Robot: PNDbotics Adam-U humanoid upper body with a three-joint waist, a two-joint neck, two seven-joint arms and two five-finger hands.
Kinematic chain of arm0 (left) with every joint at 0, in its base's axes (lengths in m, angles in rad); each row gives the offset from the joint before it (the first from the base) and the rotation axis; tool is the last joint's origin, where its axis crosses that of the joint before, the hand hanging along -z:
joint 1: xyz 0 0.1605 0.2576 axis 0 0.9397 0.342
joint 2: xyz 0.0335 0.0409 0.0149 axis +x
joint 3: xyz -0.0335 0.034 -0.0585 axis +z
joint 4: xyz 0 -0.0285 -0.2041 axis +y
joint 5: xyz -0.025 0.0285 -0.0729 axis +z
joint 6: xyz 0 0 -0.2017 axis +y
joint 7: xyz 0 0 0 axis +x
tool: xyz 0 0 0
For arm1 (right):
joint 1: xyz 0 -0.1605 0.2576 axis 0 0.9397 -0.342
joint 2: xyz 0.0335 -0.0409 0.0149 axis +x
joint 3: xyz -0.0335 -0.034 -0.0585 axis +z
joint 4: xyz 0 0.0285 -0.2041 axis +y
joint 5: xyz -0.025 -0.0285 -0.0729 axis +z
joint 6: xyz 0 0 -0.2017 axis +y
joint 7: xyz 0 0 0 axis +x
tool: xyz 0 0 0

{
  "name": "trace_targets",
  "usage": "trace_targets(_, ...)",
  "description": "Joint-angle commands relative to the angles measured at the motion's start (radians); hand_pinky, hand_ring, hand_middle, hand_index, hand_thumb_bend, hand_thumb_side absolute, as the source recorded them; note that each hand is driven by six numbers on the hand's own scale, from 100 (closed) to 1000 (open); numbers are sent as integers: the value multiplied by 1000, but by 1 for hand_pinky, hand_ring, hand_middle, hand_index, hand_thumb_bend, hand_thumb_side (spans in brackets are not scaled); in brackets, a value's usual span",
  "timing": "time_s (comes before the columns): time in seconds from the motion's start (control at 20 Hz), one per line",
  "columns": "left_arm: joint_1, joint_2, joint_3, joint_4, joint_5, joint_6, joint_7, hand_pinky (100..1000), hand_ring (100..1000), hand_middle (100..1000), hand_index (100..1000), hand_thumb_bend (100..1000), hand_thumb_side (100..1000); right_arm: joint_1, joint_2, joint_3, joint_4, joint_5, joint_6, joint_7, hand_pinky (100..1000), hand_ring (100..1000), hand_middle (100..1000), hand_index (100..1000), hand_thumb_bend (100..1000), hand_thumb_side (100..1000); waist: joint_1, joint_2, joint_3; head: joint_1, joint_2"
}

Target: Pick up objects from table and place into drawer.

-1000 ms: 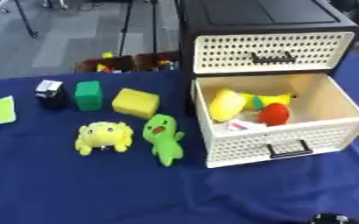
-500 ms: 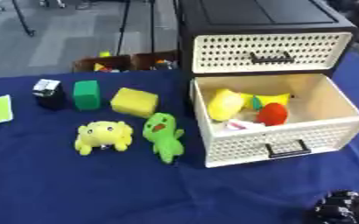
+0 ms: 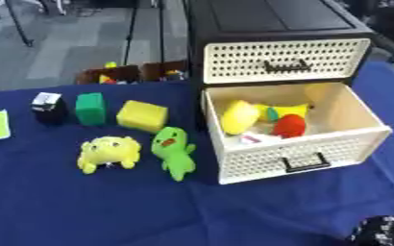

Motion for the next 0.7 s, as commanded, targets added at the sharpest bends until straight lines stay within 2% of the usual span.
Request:
trace_targets(0.05, -3, 19, 8, -19, 3, 4, -5, 360, 538, 566, 736, 290, 810, -11, -60, -61, -4, -77, -13, 7, 453, 569, 633, 785, 100, 1000, -6, -23, -5, 5, 6)
trace_targets(0.45, 11, 35, 12, -19, 0, 11, -2, 360, 539, 567, 737, 292, 809, -70, -142, -202, -4, -361, -40, 117, 453, 550, 625, 783, 100, 1000, -22, -40, -22, 15, 9)
trace_targets(0.7, 14, 41, 12, -19, -2, 12, 1, 360, 539, 567, 737, 290, 808, -95, -170, -241, -4, -482, -35, 195, 453, 552, 626, 784, 100, 1000, -25, -42, -23, 15, 5)
